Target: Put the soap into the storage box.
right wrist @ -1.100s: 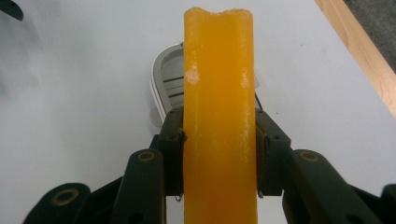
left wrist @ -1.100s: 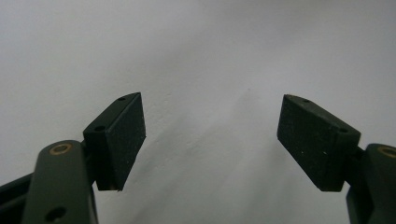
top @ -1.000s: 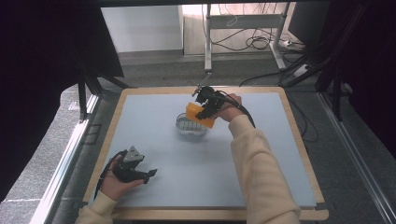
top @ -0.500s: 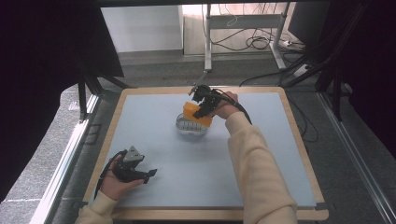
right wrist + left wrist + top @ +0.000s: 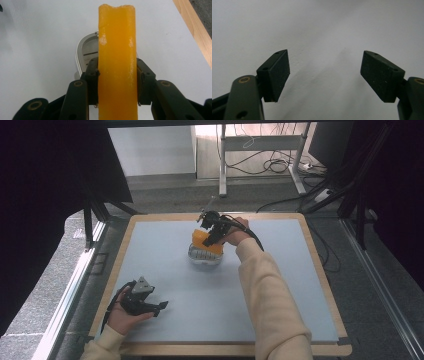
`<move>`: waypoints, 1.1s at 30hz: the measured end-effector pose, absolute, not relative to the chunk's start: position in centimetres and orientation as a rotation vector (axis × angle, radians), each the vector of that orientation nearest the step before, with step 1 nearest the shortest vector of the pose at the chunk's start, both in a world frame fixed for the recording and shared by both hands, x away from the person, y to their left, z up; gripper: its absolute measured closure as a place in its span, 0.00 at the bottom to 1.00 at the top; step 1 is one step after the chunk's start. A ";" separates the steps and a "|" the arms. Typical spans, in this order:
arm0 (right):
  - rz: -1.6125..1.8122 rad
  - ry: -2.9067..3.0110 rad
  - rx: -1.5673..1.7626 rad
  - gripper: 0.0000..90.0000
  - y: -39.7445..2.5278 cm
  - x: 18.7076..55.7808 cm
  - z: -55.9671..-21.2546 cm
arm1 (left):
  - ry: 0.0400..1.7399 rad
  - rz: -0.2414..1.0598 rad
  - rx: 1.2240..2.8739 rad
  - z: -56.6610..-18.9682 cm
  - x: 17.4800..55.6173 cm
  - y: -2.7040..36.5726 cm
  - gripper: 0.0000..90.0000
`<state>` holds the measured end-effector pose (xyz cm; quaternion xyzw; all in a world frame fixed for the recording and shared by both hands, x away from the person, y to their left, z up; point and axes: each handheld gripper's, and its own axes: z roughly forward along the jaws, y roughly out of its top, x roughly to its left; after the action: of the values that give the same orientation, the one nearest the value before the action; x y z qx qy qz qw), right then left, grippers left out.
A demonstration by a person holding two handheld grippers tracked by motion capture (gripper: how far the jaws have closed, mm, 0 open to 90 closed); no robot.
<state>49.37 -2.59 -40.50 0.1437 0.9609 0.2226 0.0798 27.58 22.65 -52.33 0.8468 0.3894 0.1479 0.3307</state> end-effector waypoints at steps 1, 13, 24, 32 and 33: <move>0.664 2.876 0.423 0.68 -2.5 49.4 -40.6 | 1.018 0.387 2.214 -52.3 27.6 22.6 0.26; 0.633 2.899 0.369 0.68 -2.0 49.7 -41.5 | 1.018 0.385 2.214 -52.4 27.6 22.6 0.26; 0.611 2.930 0.337 0.68 -1.4 49.8 -42.5 | 1.018 0.384 2.212 -52.4 27.6 22.6 0.26; 0.592 2.959 0.318 0.68 -1.2 50.1 -43.1 | 1.021 0.383 2.207 -52.4 27.6 22.7 0.26; 0.594 2.964 0.316 0.68 -1.2 50.1 -43.2 | 1.021 0.383 2.207 -52.4 27.6 22.7 0.26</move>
<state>50.13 -1.21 -43.17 0.1040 0.9739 0.1952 0.0513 27.61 22.72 -52.39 0.8452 0.3909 0.1467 0.3336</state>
